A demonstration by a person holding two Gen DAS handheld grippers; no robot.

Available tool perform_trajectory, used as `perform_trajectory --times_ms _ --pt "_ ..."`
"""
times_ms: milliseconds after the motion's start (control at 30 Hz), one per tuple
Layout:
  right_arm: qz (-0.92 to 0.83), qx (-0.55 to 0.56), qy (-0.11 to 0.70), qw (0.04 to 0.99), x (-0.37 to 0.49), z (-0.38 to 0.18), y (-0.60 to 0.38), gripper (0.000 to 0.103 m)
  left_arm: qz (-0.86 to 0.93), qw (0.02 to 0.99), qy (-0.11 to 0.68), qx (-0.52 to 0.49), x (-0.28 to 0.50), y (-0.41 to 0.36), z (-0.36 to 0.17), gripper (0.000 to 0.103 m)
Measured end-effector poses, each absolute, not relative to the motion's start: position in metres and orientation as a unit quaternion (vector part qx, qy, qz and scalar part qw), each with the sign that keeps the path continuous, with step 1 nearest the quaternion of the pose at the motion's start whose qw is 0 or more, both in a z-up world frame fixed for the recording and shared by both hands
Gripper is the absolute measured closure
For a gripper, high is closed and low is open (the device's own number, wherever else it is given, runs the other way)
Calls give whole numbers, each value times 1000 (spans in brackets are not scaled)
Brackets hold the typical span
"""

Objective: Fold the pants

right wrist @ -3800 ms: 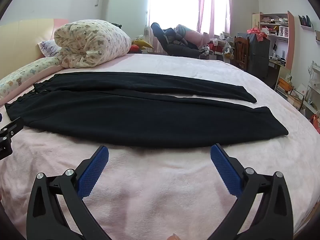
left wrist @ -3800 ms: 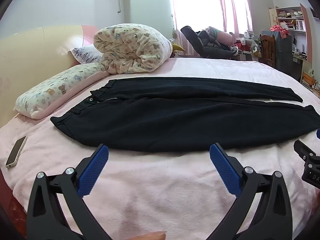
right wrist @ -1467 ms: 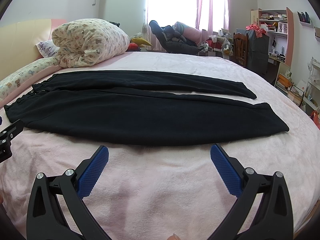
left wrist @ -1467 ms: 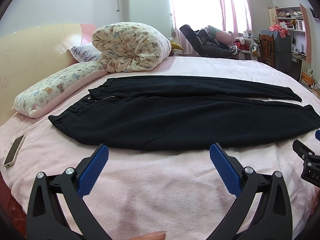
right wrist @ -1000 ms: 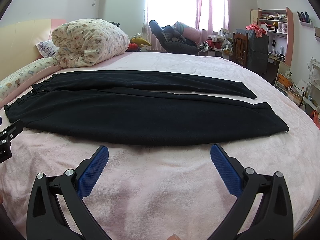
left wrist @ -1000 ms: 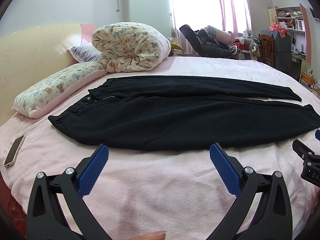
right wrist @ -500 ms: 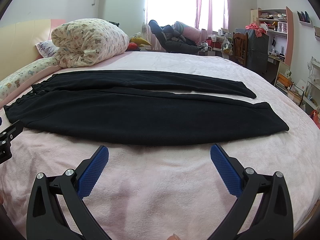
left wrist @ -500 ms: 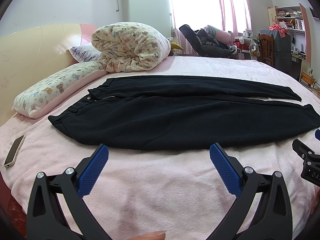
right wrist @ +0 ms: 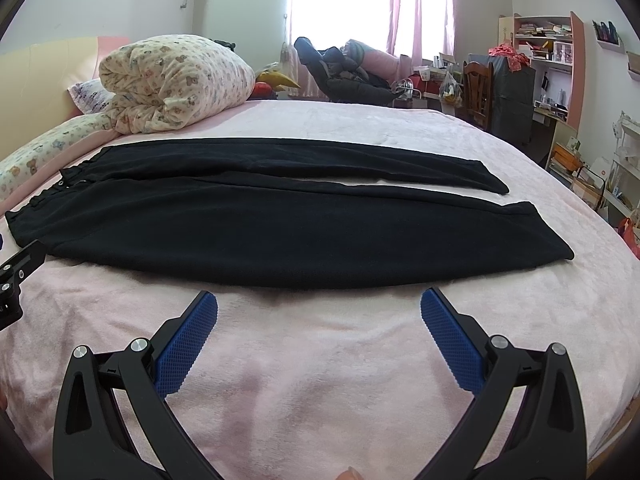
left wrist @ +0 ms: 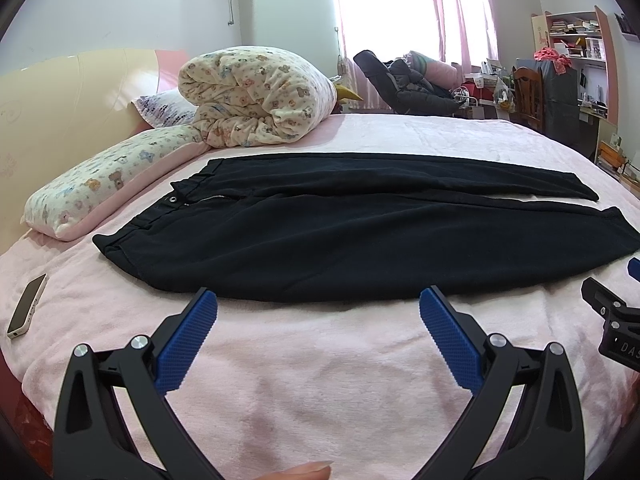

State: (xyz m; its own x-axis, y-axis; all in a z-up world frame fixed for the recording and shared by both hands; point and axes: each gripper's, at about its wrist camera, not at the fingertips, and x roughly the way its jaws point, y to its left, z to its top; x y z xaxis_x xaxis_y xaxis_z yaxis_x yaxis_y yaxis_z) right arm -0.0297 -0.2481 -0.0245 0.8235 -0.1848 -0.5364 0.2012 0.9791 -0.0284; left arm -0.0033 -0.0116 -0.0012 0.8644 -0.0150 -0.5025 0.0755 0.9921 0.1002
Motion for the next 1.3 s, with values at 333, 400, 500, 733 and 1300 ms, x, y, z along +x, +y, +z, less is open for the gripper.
perform_trajectory --times_ms 333,400,500,733,1300 --pt "-94 30 285 953 -32 -12 -264 1 -18 963 263 60 -4 -12 2 2" --pt "-85 47 293 951 -30 -2 -277 1 -17 962 267 64 1 -15 8 2" --pt "-72 98 308 944 -21 16 -310 1 -13 965 257 60 10 -17 28 2" --pt "-119 250 376 884 48 50 -434 1 -26 971 235 44 49 -38 52 2" --pt "-161 392 367 828 230 11 -627 42 -136 943 295 -73 95 -17 -5 2"
